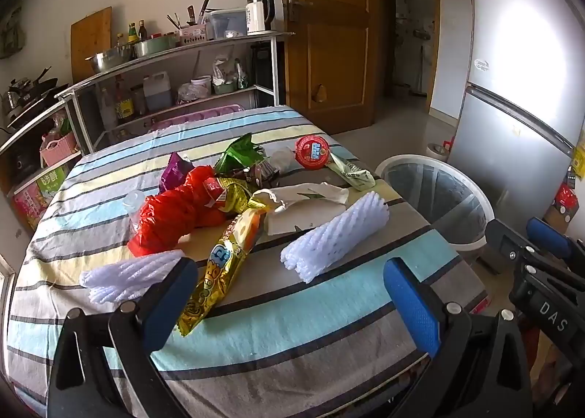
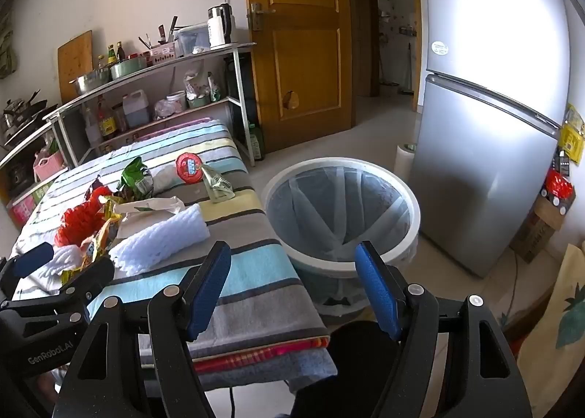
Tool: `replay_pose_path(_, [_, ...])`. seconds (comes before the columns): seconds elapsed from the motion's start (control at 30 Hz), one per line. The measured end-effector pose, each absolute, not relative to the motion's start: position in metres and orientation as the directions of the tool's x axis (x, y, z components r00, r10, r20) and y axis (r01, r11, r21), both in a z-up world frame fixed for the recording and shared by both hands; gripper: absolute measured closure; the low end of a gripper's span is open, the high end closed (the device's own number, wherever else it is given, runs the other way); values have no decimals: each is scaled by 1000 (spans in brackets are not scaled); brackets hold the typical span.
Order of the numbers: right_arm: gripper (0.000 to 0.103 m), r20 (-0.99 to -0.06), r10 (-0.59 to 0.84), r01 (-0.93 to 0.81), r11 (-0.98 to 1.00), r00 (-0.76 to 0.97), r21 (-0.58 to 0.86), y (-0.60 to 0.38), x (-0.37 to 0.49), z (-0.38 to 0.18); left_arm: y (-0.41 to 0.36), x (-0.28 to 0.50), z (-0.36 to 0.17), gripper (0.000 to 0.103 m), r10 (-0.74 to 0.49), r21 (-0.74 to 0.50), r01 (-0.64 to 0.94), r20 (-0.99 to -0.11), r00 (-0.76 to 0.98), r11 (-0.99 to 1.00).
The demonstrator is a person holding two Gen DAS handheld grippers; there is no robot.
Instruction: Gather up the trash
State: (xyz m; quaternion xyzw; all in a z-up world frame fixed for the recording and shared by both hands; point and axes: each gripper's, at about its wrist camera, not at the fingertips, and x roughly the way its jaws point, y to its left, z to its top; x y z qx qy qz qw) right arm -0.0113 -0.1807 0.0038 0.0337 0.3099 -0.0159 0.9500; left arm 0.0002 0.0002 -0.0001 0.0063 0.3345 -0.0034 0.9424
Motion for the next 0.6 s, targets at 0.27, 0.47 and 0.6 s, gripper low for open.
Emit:
replay_pose_path(0.27, [32, -590, -10, 51, 997, 807, 53, -181, -11, 4, 0, 1, -1, 0, -2, 12, 12, -632, 775, 1000])
replay_pose_path(0.47, [32, -591, -16, 55, 997, 807, 49, -180, -11, 4, 1, 1, 0, 0, 3, 13, 6, -630, 776, 1000])
replay_pose_path(0.6, [32, -590, -15, 55, 997, 807, 50, -182, -11, 4, 0, 0, 0, 0, 0, 13, 10, -631, 776, 1000])
